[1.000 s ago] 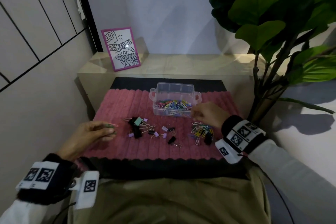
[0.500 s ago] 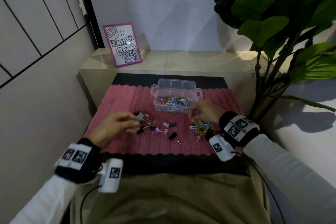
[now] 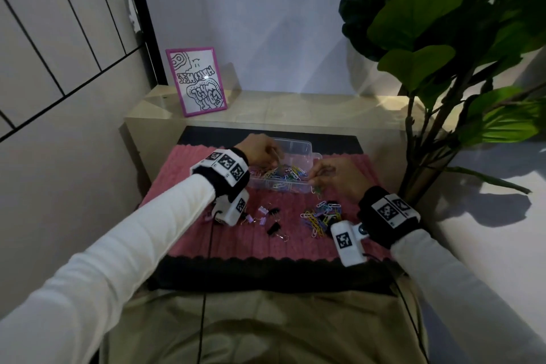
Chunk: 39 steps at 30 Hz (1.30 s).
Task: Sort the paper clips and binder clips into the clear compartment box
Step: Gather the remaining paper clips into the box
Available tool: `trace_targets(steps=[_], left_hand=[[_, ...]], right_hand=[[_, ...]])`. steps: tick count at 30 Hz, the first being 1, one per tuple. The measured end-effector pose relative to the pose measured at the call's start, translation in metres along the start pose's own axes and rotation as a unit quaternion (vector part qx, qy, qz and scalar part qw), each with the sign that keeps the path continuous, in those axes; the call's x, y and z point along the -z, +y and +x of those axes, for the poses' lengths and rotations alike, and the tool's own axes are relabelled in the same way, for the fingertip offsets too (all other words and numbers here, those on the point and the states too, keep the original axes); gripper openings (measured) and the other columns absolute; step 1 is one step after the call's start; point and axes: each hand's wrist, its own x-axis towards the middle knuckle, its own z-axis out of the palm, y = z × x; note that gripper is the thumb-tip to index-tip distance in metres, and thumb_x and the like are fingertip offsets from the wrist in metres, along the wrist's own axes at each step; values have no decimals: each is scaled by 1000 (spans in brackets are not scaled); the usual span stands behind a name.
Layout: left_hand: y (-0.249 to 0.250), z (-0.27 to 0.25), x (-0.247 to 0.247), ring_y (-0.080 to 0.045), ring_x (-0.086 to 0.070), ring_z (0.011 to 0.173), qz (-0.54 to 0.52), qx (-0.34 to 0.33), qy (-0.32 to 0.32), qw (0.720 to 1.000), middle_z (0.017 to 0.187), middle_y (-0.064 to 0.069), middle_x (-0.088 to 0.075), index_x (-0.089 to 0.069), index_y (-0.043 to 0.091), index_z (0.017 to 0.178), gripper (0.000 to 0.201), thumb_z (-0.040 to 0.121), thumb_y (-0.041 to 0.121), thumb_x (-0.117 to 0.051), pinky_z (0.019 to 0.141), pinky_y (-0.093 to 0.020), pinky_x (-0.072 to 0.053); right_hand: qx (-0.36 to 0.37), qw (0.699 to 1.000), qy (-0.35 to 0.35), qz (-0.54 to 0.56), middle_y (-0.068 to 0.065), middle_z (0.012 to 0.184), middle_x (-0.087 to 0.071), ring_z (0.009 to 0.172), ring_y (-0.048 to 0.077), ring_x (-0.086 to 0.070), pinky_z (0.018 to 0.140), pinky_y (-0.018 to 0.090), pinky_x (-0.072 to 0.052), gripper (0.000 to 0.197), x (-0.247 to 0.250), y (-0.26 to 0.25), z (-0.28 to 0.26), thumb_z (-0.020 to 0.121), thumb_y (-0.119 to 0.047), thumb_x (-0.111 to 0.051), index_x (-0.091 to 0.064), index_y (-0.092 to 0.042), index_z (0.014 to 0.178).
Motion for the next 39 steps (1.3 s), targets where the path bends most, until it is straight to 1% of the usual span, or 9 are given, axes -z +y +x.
trace_targets(steps=[4,8,12,16,20,26,28,31,39], left_hand=[[1,-4,-9,-22,-60,110,72,-9,10,997,117,-10,-65,-61,8,116,32,87,1,-52,94,-25,-43],[-6,-31,-22,-15,-61,97,47,-41,55,997,112,-8,-67,-63,9,111,24,90,7,-51,91,-21,-42],[-4,-66,-41,-7,-57,85,12,-64,34,997,100,-7,-70,-67,7,93,15,86,4,-55,82,-16,-43],[18,-80,-66,-10,-61,84,24,-123,-33,992,97,-7,-71,-69,6,93,16,82,0,-58,74,-9,-37],[30,-63,-79,-24,-62,101,32,-122,-56,990,109,-14,-67,-65,1,102,23,81,-3,-55,88,-26,-44],[36,-43,-92,-29,-52,112,58,-78,-47,994,122,-18,-54,-58,1,114,38,77,-2,-64,94,-31,-40],[40,-42,-98,-30,-49,114,59,-66,-82,993,125,-18,-48,-57,4,115,43,74,0,-67,95,-31,-40],[42,-38,-103,-32,-50,112,90,-65,-118,987,124,-18,-51,-57,5,113,45,71,6,-72,95,-35,-43],[35,-38,-94,-23,-64,89,54,-79,-107,990,97,-16,-70,-65,0,93,15,78,0,-61,78,-24,-45]], right_hand=[[2,1000,-6,-11,-1,74,-66,62,-7,-61,71,12,-51,9,2,4,-2,71,0,-73,-66,-5,75],[-9,1000,1,-16,0,74,-65,61,-8,-60,77,21,-50,23,-1,11,-3,70,2,-73,-62,-18,66],[-4,1000,-5,-6,-9,62,-65,56,-5,-60,66,17,-50,14,-2,4,3,71,4,-72,-64,-8,71],[-7,999,33,-13,-5,60,-66,55,5,-61,60,15,-50,22,-1,-15,26,71,2,-73,-63,-18,64],[-47,995,89,2,-4,56,-63,41,-4,-56,45,9,-45,12,-6,-31,50,73,7,-68,-65,-5,72],[-106,990,30,-85,24,92,-71,86,31,-69,86,41,-55,6,-9,-14,48,81,-5,-67,-70,0,81],[-76,981,38,-173,18,92,-72,87,25,-68,87,30,-53,10,-5,-11,38,80,-8,-68,-72,-1,85],[-29,978,59,-200,10,87,-73,78,13,-62,67,3,-41,10,3,-15,18,80,-11,-67,-73,-3,83],[41,975,40,-212,10,78,-70,70,12,-57,60,7,-36,9,10,-24,-27,78,-8,-69,-72,1,78]])
